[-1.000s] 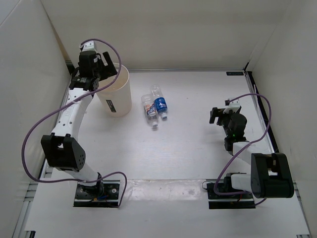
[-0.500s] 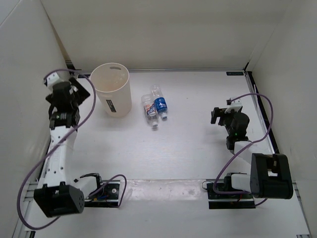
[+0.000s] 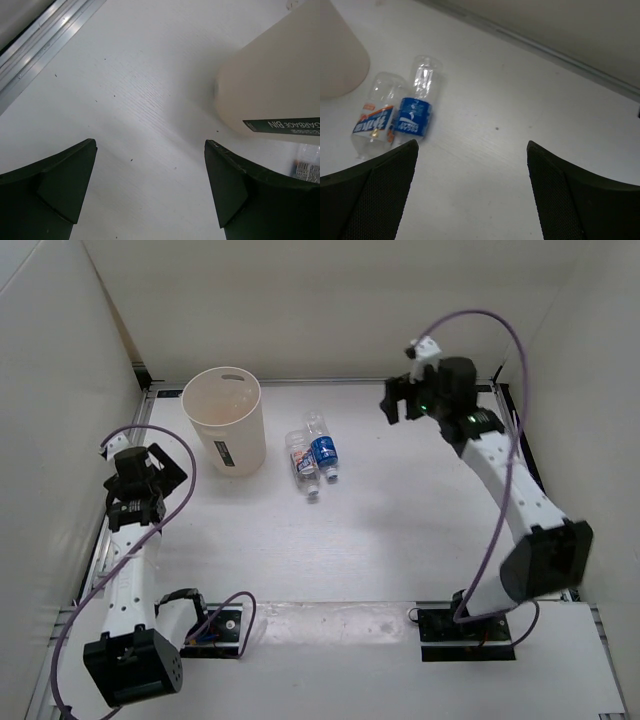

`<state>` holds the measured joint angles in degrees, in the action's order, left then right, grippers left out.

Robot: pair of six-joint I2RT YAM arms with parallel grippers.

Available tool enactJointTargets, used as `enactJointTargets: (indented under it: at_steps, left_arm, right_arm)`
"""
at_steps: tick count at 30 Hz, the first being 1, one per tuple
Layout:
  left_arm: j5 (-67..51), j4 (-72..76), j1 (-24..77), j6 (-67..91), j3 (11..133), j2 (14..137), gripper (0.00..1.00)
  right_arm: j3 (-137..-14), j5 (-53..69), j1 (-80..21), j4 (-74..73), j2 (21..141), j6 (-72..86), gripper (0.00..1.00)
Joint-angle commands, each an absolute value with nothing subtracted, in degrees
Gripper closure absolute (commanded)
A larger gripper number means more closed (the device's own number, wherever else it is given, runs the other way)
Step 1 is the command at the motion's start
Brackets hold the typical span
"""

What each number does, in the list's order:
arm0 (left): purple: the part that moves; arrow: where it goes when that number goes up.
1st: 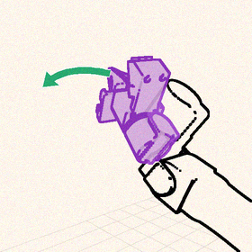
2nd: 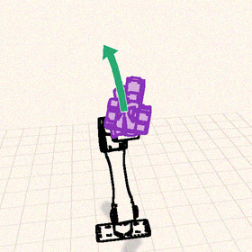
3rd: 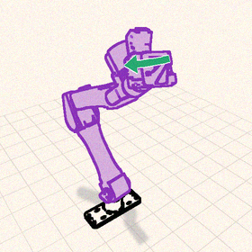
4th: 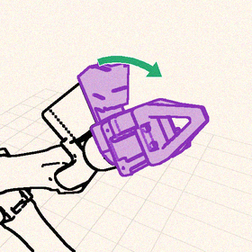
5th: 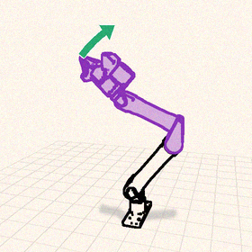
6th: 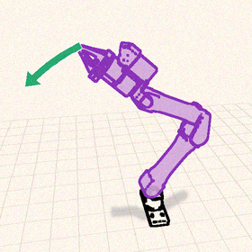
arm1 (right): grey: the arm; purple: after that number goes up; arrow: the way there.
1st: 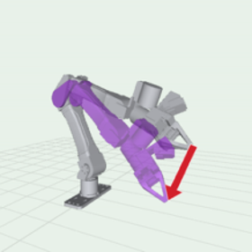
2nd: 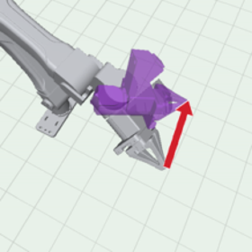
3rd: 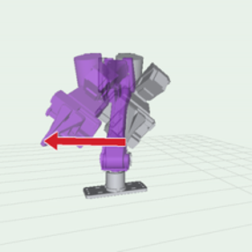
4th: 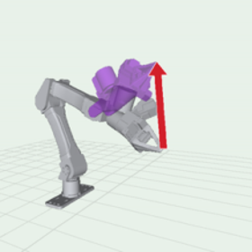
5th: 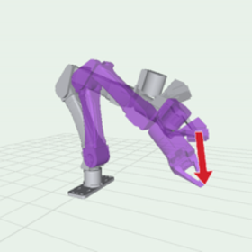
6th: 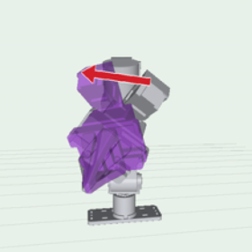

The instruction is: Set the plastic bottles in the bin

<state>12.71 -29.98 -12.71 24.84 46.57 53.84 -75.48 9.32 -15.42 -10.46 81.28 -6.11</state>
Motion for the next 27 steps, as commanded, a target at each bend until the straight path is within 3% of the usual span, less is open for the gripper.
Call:
enactJointTargets:
  at_steps: [1, 2, 6, 11, 21, 27]
  left_arm:
    - [9.58, -30.41, -13.36, 23.55, 45.88, 53.87, 0.0]
    - [9.32, -30.85, -13.71, 23.73, 46.05, 54.05, 0.0]
    - [5.9, -31.99, -13.89, 25.13, 46.76, 55.28, 0.0]
    - [2.99, -31.21, -13.8, 27.06, 47.37, 57.04, 0.0]
    - [0.71, -33.56, -13.89, 23.39, 57.21, 70.73, 0.0]
    - [-1.49, -33.23, -13.98, 22.06, 57.92, 71.19, 0.0]
  right_arm:
    - [-89.18, 5.01, -21.7, -40.84, 93.66, -8.88, 0.1]
    - [-95.47, 5.97, -22.14, -42.96, 99.69, -9.22, 0.1]
    - [-97.29, 13.95, -24.78, -42.89, 102.12, -13.33, 0.1]
    - [-101.08, 11.87, -29.61, -42.11, 107.05, -16.52, 0.1]
    - [-109.42, 22.57, -29.36, -43.33, 113.81, -15.03, 0.1]
    - [-112.58, 33.83, -26.02, -40.52, 118.64, -9.68, 0.1]
